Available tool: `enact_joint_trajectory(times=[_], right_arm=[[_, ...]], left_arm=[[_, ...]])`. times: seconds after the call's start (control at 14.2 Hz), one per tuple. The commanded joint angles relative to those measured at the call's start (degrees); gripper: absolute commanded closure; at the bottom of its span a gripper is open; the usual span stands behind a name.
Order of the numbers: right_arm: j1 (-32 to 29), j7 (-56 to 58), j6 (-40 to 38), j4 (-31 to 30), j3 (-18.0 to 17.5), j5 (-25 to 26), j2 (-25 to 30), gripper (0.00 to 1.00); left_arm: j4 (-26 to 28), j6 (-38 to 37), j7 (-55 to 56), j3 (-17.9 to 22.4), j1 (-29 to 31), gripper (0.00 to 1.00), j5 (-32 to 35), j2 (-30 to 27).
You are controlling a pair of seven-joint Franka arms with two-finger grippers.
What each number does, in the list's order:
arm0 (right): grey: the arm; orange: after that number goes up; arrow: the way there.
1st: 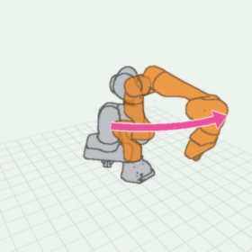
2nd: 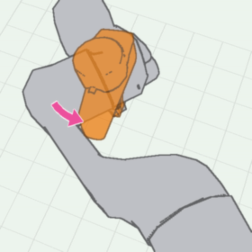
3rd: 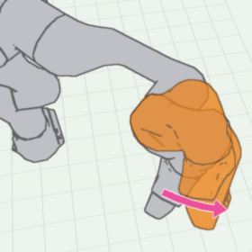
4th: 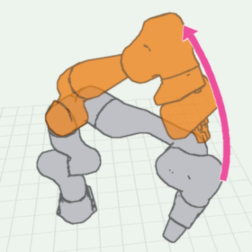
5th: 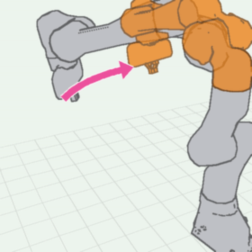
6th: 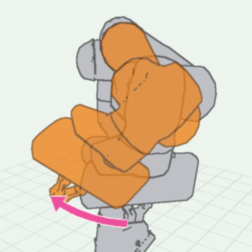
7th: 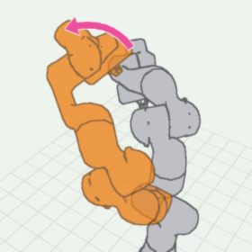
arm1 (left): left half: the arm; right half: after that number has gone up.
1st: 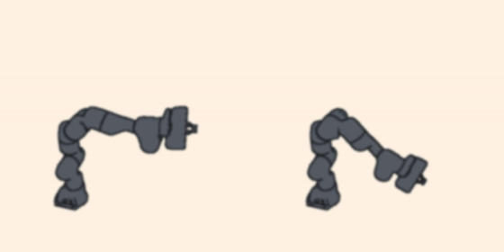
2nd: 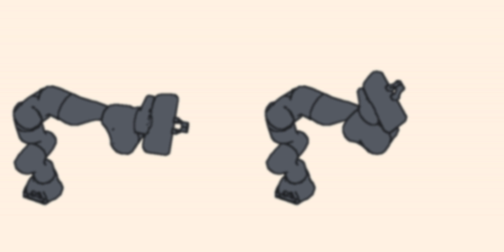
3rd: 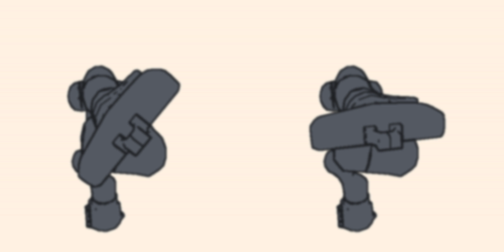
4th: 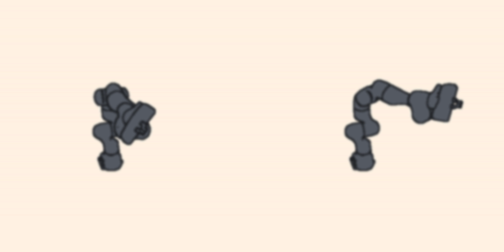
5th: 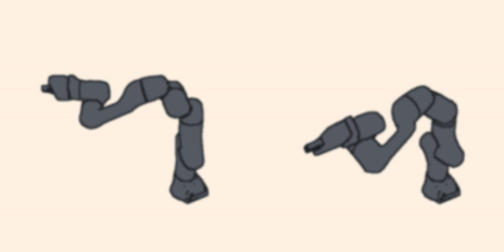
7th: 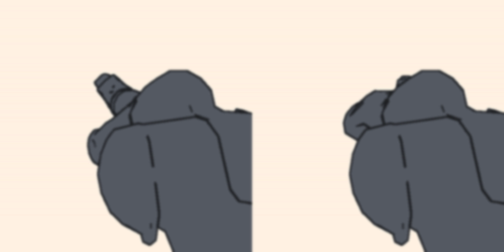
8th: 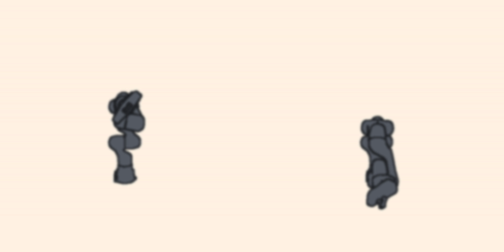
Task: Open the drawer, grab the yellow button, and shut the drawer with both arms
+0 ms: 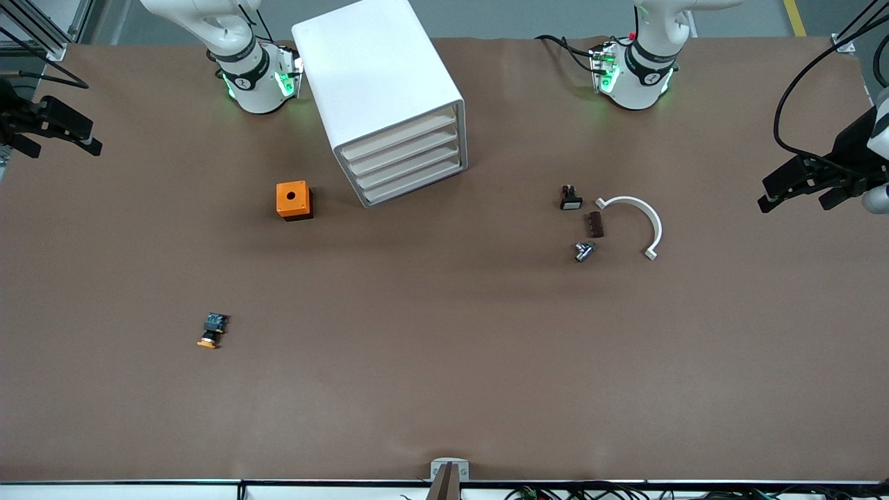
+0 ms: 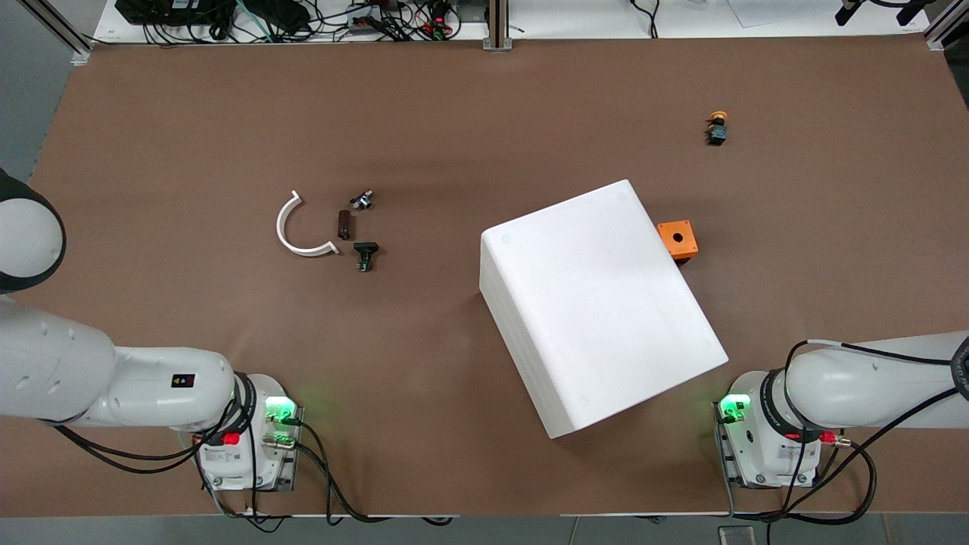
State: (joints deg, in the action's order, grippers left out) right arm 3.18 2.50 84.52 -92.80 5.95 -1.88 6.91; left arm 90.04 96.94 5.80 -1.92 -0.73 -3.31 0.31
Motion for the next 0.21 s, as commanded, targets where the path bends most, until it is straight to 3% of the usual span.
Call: enact_joint_trajectory(times=[0.0,0.14], right_arm=[[-0.54,0.13,-0.58,0.61,-0.23,-0.15,-0.14,0.00],[-0.63,0.05,-0.58,0.61,-0.23,-0.15,-0.14,0.00]], left_arm=[[-0.91,-1.14,-0.53,-0.19,-0.06,0.00,1.29,-0.22],[-0.91,-1.14,-0.44,-0.19,-0.06,0.00,1.29,-0.22]])
